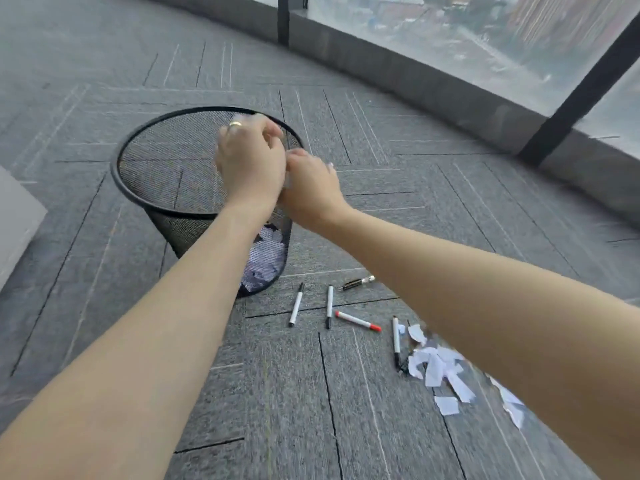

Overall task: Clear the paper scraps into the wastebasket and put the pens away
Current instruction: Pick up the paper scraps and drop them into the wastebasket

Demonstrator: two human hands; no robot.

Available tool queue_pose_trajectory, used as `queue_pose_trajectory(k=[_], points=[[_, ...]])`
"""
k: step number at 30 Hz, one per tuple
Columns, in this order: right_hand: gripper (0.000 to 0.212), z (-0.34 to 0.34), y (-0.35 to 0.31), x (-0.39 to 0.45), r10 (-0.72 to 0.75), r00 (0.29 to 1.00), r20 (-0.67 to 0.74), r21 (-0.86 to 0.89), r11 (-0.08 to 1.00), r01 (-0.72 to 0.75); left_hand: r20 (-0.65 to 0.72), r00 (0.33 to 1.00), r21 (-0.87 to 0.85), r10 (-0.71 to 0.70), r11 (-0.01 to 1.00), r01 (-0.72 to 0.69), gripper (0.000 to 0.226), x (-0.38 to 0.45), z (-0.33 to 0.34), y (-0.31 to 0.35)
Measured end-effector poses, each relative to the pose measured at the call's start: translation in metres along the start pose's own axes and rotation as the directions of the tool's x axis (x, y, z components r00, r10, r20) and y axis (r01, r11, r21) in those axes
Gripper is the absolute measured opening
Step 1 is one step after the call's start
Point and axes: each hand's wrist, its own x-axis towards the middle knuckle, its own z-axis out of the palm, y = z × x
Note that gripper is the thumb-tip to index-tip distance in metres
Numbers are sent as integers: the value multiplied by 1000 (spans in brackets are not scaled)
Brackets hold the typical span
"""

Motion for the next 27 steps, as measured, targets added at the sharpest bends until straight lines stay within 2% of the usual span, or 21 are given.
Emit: queue_pose_trajectory(k=[3,6,8,10,12,15,17,19,22,27], points=[[24,-61,25,-14,15,1000,27,-39,999,-14,97,993,-233,65,972,-40,25,-8,15,40],[26,-126,63,-50,264,958,114,-71,964,-257,349,932,-302,101,953,10,26,-27,25,75],[27,-156,87,-78,436,877,201,-135,899,-416,523,831,-285,191,958,-41,26,-47,32,88],[30,-175,104,-108,561,788,256,-122,827,-549,657,713,-247,244,964,-102,26,-68,41,93],[37,-185,122,-132,608,760,230,-48,787,-615,739,629,-195,241,970,-143,25,-86,62,97],[38,-174,161,-172,655,715,244,-3,738,-675,848,490,-127,202,975,-182,24,-119,100,100],[35,-151,195,-199,668,666,333,-59,719,-692,896,409,-91,174,972,-215,23,-143,122,95],[32,-126,228,-224,675,614,409,-116,706,-699,925,356,-52,133,973,-227,23,-167,139,82],[24,-90,257,-253,685,578,444,-112,682,-722,951,304,12,57,976,-219,21,-202,156,61],[22,-45,288,-276,658,589,469,-172,722,-670,957,288,97,-36,975,-198,20,-231,182,32]])
